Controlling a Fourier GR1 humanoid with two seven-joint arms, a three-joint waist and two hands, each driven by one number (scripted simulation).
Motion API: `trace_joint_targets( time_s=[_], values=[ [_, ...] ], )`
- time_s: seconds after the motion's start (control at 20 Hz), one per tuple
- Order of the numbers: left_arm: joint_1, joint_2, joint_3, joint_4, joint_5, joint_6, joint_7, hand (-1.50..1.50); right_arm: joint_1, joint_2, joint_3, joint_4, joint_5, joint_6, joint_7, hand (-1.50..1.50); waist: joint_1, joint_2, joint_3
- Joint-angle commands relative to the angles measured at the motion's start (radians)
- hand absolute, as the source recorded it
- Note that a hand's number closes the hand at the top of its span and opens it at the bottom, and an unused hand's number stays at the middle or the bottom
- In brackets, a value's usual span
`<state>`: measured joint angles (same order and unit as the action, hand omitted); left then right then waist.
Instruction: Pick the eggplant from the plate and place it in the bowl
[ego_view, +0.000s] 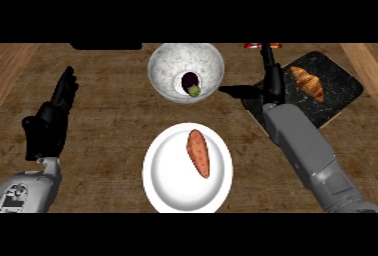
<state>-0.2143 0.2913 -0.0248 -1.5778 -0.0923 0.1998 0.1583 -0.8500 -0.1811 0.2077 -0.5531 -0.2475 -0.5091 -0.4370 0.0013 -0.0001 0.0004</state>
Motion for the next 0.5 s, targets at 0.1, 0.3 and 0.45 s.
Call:
trace_joint_targets(
  time_s=[0.1, 0.3, 0.45],
  values=[
    [0.068, 0.001, 0.013, -0.078, -0.015, -0.024, 0.009, 0.00, 0.176, -0.032, 0.033, -0.218, 0.046, 0.060, 0.023, -1.50, -0.004, -0.004, -0.001],
    [0.007, -0.027, 0.033, 0.010, -0.016, -0.033, -0.029, 0.00, 0.304, -0.028, 0.060, -0.390, 0.082, 0.054, 0.074, -1.50, -0.009, -0.003, -0.001],
    [0.006, -0.035, 0.025, -0.057, -0.052, -0.036, 0.062, 0.00, 0.318, -0.034, 0.018, -0.433, 0.111, 0.074, 0.097, -1.50, -0.003, -0.001, 0.000]
  ],
)
